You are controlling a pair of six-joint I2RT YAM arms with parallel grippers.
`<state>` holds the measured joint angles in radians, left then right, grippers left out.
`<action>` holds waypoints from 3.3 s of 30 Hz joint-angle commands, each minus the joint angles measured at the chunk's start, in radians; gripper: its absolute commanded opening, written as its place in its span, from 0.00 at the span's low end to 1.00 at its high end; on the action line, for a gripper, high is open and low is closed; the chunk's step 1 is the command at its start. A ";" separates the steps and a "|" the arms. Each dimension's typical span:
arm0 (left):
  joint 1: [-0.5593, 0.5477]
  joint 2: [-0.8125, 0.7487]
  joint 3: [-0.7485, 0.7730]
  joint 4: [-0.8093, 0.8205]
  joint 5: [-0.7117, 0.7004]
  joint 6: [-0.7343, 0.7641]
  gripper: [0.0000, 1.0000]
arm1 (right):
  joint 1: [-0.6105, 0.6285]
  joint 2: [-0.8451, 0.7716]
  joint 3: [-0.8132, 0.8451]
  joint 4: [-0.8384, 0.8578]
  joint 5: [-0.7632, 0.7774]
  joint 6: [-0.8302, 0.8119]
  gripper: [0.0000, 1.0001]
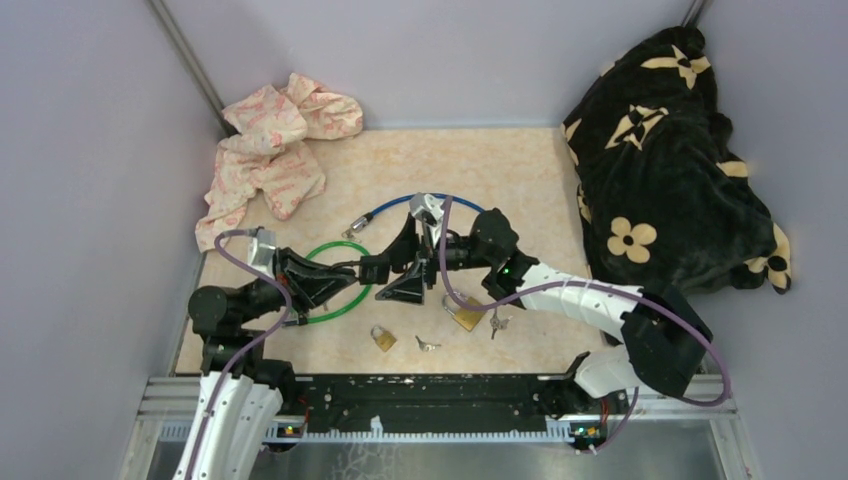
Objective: Lock with the key
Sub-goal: Lock the lock.
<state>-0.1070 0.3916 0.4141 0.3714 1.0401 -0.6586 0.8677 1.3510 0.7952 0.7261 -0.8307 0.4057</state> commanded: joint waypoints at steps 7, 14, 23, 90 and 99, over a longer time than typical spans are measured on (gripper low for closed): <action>-0.003 -0.038 -0.017 0.150 -0.007 -0.089 0.00 | 0.042 0.066 0.113 0.174 -0.059 0.118 0.38; -0.003 -0.051 -0.024 0.127 -0.006 -0.087 0.00 | 0.039 0.037 0.125 0.102 -0.002 0.100 0.00; -0.003 -0.079 0.059 -0.221 -0.038 0.185 0.46 | 0.008 -0.097 0.136 -0.222 0.015 -0.105 0.00; -0.262 0.111 -0.170 0.223 -0.098 0.025 0.00 | 0.168 0.290 0.374 0.014 0.028 -0.006 0.00; -0.351 0.154 -0.242 0.210 -0.113 0.010 0.00 | 0.181 0.294 0.435 -0.063 0.028 -0.048 0.00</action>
<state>-0.2798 0.4717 0.2066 0.5938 0.6239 -0.6273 0.8257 1.5852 1.0630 0.5114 -0.8715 0.3241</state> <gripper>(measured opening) 0.043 0.344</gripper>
